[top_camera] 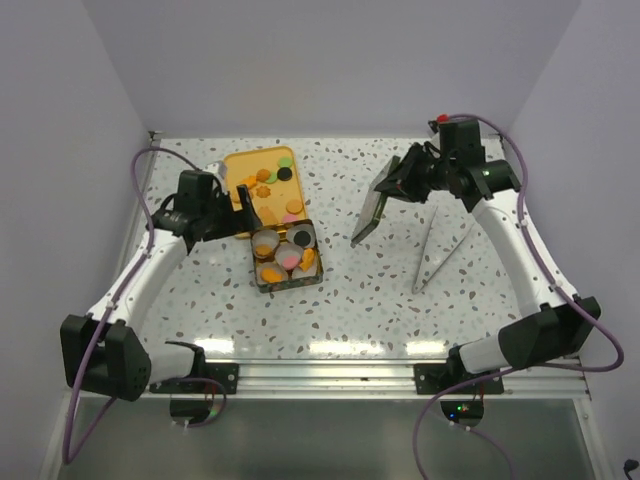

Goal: Pack the cookies

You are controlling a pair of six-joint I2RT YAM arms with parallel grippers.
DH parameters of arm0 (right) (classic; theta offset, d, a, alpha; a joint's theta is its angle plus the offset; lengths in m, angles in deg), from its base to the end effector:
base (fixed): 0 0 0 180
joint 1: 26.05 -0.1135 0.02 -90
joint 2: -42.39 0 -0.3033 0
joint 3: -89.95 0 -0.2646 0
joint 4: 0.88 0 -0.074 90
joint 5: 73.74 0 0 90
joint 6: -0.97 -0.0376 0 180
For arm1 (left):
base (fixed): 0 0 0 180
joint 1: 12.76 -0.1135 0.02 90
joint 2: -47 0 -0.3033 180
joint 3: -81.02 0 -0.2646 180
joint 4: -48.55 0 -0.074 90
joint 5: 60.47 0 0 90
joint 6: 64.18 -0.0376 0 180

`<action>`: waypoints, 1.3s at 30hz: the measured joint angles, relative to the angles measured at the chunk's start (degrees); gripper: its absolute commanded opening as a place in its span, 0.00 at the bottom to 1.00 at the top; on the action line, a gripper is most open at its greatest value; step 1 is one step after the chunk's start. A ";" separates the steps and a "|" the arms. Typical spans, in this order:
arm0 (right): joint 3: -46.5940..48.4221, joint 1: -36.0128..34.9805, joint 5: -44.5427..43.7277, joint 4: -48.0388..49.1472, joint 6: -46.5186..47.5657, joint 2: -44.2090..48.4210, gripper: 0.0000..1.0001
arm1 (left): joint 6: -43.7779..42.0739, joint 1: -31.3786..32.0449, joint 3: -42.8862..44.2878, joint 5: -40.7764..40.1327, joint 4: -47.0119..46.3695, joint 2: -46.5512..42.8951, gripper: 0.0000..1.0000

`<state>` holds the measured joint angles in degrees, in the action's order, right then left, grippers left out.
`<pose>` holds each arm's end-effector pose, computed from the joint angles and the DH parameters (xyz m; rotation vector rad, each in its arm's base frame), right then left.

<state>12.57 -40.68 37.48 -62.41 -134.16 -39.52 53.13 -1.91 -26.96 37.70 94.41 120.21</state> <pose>0.2939 0.0908 0.4361 0.4341 2.3766 0.9397 0.2668 -0.0566 0.3170 -0.2809 2.4203 -0.4776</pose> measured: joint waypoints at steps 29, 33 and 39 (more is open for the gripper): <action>-19.96 -10.25 32.35 82.90 -46.88 -25.83 0.00 | 2.43 -3.63 -14.60 8.20 -7.52 -19.02 1.00; -20.50 -10.10 35.41 89.44 -51.01 -29.42 0.00 | 3.61 -4.15 -16.68 9.64 -10.16 -19.34 1.00; -21.55 -10.10 38.34 95.84 -53.24 -30.62 0.00 | 4.79 -5.11 -20.63 11.21 -14.58 -19.34 1.00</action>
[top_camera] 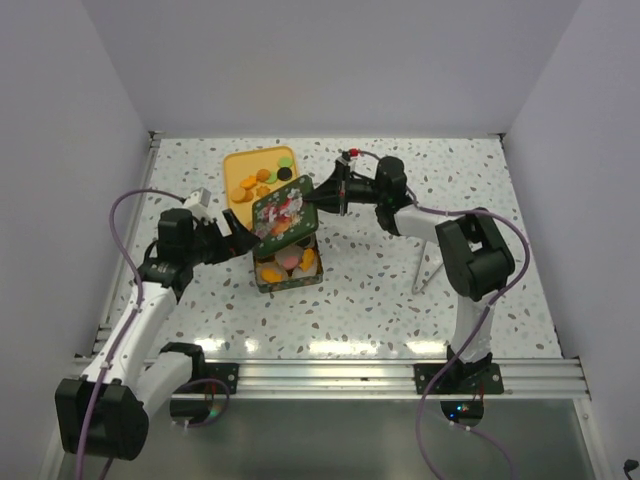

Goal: Pack the cookies

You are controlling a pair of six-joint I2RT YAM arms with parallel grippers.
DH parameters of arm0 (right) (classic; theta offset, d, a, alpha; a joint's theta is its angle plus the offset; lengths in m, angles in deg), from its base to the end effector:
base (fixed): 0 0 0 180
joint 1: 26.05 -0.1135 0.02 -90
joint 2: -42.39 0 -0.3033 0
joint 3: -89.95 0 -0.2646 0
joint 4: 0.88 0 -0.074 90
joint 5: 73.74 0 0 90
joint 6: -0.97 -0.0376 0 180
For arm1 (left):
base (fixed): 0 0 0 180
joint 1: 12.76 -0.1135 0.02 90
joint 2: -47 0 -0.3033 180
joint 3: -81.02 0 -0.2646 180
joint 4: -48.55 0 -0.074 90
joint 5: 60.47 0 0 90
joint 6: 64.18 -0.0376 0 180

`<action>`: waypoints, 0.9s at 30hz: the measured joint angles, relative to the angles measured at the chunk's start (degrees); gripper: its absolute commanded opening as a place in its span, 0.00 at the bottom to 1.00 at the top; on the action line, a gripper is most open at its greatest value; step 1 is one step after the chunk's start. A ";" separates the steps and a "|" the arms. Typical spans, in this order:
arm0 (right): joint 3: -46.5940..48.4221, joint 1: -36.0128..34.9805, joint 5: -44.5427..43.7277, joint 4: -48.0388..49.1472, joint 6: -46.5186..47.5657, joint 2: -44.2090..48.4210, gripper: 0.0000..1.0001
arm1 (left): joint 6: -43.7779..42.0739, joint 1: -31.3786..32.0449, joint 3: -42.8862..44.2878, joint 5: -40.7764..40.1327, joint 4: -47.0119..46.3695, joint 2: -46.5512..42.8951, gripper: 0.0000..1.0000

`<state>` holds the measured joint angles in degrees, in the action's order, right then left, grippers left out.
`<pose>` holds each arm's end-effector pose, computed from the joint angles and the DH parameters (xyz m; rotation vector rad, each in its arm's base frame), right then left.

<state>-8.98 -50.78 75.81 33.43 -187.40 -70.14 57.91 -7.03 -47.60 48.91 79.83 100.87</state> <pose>0.3996 0.2197 0.2602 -0.2215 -2.1801 -2.2473 0.1943 -0.0320 0.2861 -0.3074 2.1961 -0.7391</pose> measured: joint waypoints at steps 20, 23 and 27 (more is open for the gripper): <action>-8.87 0.00 1.22 -5.16 14.95 -2.75 0.00 | 6.86 -1.88 -13.14 10.23 -22.05 9.20 1.00; -8.87 0.04 1.16 -4.20 15.41 -4.50 0.00 | 7.19 -1.88 -14.34 11.02 -23.21 10.25 1.00; -9.57 0.28 1.11 -3.45 15.93 -5.70 0.00 | 7.23 -1.88 -14.40 11.52 -23.67 10.78 1.00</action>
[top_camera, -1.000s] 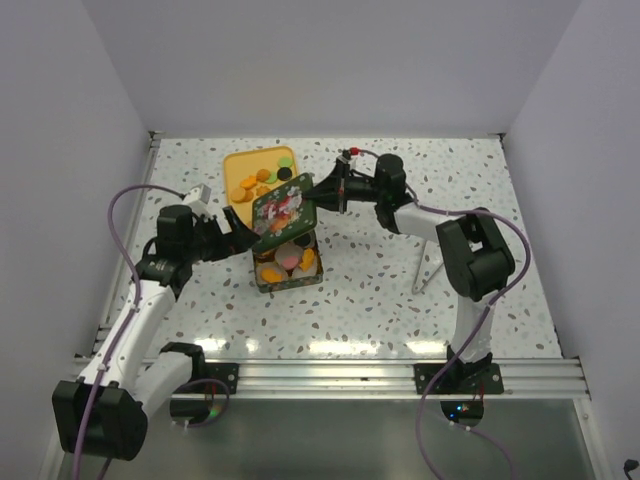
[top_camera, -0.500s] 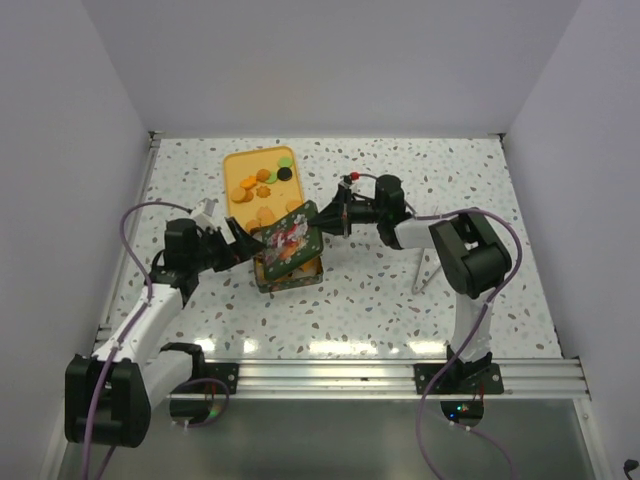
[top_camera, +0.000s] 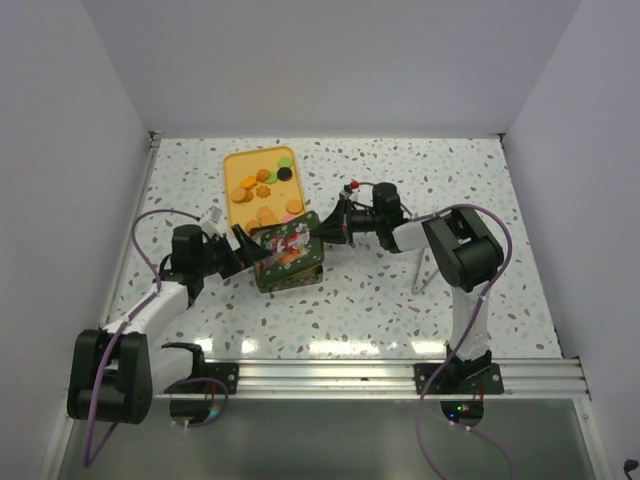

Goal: Pack the cookies

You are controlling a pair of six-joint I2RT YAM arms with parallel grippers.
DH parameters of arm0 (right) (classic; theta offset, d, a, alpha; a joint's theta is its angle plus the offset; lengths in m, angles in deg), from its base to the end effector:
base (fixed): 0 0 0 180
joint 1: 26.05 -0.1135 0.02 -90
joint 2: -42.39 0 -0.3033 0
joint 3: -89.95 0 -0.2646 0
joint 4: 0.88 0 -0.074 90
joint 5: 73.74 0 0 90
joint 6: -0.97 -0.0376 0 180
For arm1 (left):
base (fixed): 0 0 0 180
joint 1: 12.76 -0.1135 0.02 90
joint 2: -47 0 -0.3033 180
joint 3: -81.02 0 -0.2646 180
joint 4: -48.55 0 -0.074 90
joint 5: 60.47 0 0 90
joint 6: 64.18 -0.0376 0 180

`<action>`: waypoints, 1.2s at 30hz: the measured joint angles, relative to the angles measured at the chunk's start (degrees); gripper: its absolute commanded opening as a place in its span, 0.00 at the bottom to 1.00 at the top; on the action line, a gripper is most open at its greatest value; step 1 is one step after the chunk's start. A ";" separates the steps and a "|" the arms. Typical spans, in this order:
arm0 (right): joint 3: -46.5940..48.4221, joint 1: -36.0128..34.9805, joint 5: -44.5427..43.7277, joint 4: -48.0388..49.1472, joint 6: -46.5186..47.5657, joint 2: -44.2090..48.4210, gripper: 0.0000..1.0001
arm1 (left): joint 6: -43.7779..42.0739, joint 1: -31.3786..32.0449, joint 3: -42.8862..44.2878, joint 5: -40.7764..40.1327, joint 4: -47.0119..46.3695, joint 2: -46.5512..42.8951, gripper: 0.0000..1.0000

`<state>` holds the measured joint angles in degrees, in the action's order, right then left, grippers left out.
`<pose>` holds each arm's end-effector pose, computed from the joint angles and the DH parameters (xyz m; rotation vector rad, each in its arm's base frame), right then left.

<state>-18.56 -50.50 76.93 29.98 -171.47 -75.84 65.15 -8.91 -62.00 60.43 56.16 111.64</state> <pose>0.3812 0.2093 0.1627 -0.2106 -2.3354 -2.0486 0.2094 -0.0334 0.2034 -0.3781 2.2356 -1.0043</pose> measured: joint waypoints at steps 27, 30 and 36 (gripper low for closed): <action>9.29 4.70 -4.48 -54.47 41.00 0.46 0.43 | -0.13 0.00 -0.02 0.17 -0.90 1.42 0.99; 9.99 4.70 -5.01 -55.69 41.31 0.46 0.42 | -0.13 0.00 -0.07 0.17 -0.94 1.42 0.99; 12.68 4.15 -7.34 -57.35 41.29 0.44 0.42 | -0.17 0.00 -0.33 0.22 -1.11 1.42 0.99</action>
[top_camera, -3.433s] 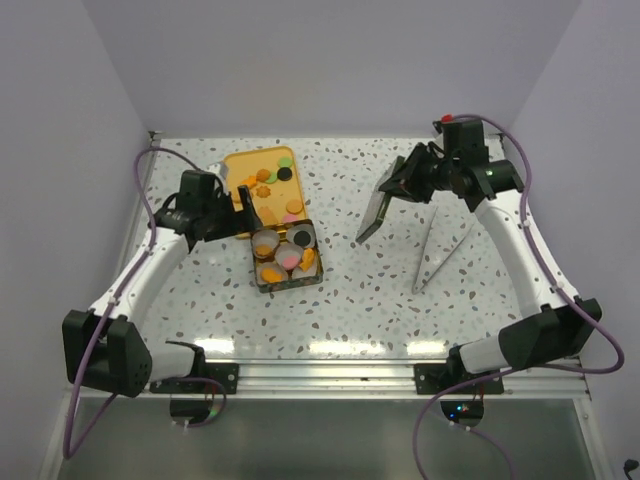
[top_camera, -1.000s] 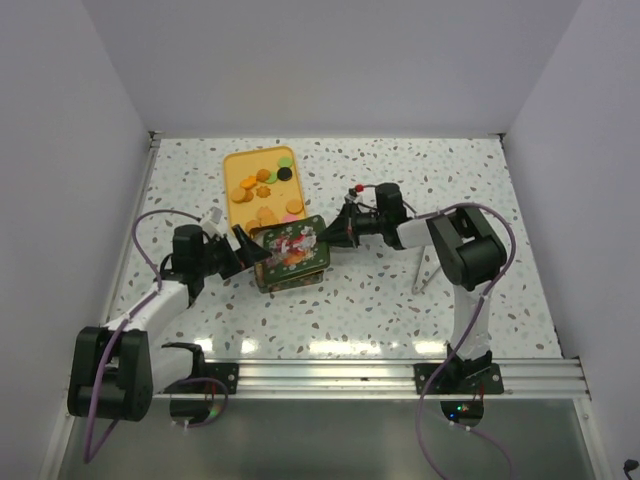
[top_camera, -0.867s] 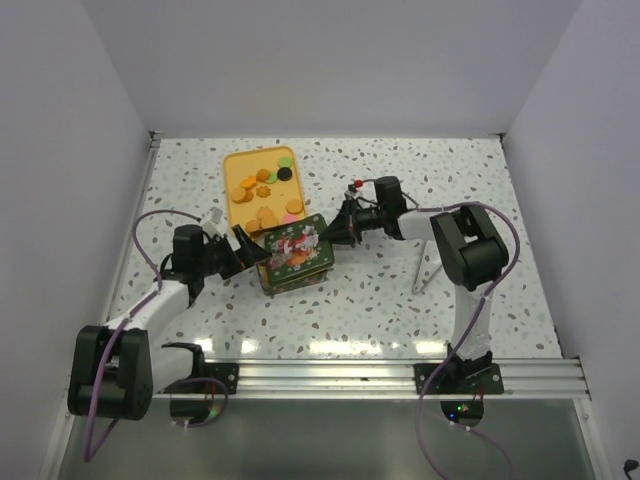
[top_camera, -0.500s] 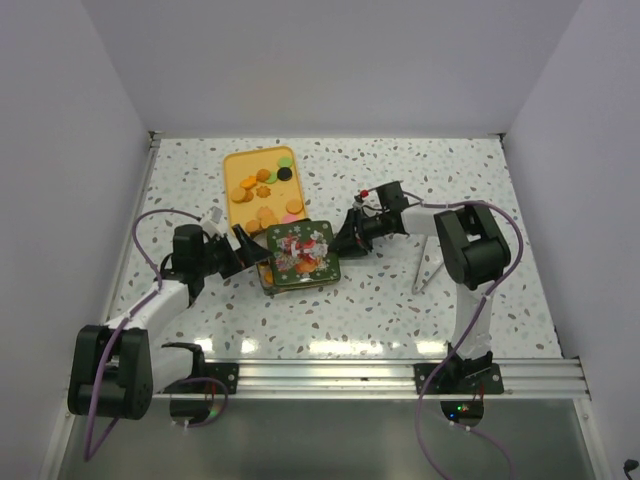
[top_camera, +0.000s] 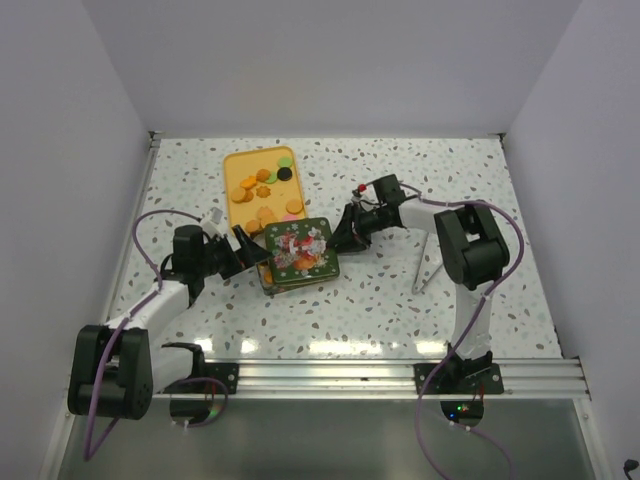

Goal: Pack the cookies

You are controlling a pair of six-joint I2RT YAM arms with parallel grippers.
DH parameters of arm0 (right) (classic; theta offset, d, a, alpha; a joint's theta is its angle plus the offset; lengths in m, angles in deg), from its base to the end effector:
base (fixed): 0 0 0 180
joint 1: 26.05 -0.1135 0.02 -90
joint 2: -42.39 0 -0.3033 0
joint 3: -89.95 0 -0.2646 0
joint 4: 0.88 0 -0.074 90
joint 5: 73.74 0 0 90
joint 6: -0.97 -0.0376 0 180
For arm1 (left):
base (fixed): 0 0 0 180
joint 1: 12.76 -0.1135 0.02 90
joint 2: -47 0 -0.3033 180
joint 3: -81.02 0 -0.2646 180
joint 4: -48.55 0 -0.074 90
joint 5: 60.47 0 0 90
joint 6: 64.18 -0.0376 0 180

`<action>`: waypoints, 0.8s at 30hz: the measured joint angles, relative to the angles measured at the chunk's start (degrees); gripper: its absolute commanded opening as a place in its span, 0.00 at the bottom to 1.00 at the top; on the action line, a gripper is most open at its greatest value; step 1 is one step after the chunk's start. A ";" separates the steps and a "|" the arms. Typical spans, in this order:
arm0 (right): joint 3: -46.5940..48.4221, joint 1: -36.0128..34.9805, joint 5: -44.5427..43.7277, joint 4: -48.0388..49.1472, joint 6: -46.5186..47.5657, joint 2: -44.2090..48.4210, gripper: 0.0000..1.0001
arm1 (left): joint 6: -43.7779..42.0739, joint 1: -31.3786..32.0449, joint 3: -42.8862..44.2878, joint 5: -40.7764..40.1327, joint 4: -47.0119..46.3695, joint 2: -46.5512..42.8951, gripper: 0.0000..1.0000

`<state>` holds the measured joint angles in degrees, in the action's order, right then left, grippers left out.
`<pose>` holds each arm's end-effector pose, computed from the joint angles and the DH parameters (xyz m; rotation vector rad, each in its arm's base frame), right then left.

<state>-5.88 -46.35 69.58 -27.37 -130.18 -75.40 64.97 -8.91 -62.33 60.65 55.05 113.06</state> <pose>0.3927 0.1774 0.1517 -0.1314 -2.6937 -1.5182 0.2116 -0.0337 0.1985 -0.3783 2.2462 -1.0062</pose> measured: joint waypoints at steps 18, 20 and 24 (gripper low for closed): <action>7.10 -4.72 -3.13 -2.67 -0.39 -3.04 0.41 | -0.79 0.00 -0.22 1.84 -4.61 6.95 0.99; 7.13 -4.98 -3.37 -2.99 -0.39 -3.06 0.41 | -0.79 0.00 -0.22 2.14 -5.07 7.63 1.00; 7.13 -5.44 -3.72 -3.15 -0.42 -3.06 0.41 | -0.79 0.00 -0.24 2.64 -5.88 7.98 0.98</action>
<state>1.25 -51.79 65.87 -30.52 -130.59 -78.46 64.19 -8.91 -62.57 63.29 49.17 121.04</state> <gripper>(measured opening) 0.412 0.989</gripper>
